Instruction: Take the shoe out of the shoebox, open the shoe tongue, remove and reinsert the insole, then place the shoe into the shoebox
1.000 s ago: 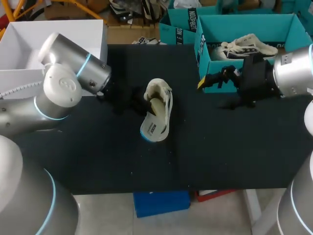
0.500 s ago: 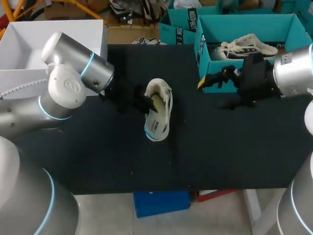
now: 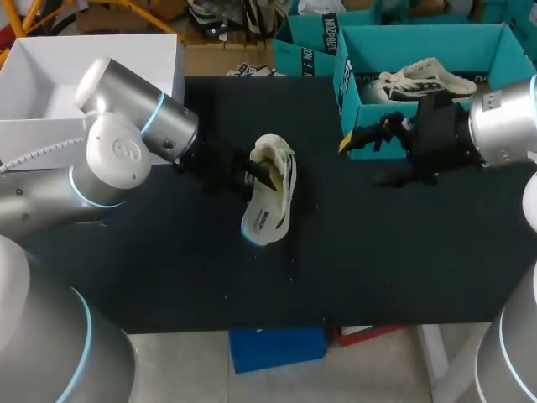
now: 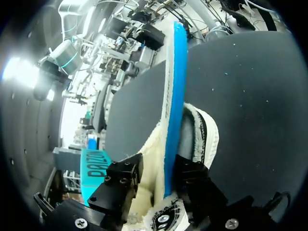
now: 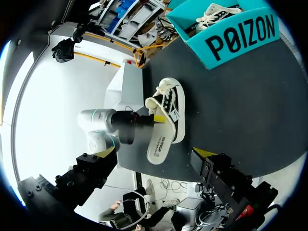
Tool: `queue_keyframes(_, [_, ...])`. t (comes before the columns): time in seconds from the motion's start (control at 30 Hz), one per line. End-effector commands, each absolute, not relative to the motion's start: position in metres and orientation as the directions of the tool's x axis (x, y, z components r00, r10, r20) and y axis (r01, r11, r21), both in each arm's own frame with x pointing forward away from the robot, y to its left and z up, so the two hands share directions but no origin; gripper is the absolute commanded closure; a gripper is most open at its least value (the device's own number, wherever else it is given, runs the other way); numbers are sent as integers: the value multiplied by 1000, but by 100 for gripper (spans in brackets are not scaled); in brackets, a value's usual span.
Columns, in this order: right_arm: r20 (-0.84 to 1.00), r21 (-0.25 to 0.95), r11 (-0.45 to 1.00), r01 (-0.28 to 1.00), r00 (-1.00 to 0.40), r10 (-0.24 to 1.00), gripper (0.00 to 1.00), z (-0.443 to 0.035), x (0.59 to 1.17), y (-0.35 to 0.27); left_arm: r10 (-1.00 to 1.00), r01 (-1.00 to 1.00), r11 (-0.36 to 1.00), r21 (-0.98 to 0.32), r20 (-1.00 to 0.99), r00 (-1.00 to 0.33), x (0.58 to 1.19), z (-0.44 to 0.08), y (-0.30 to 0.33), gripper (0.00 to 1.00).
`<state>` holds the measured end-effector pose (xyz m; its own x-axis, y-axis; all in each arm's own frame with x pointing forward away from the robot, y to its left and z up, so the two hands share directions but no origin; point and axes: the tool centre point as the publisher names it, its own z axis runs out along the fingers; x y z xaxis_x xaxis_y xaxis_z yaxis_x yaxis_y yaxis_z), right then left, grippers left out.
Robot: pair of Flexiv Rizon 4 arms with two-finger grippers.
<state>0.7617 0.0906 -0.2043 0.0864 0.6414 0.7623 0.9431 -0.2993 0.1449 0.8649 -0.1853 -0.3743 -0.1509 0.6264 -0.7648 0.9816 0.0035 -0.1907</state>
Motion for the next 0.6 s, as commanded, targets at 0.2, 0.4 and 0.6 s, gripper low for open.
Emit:
queue_keyframes(0.2, [762, 146, -300, 943, 87, 642, 0, -205, 762, 91, 628, 984, -26, -175, -769, -120, 841, -360, -170, 53])
queue_keyframes(0.4, [762, 146, -300, 943, 87, 642, 0, -205, 762, 91, 628, 983, -55, -177, -771, -104, 829, -359, -171, 59])
queue_keyframes(0.6, [762, 146, -300, 943, 87, 642, 0, -205, 762, 91, 642, 978, -85, -189, -761, -91, 822, -362, -174, 100])
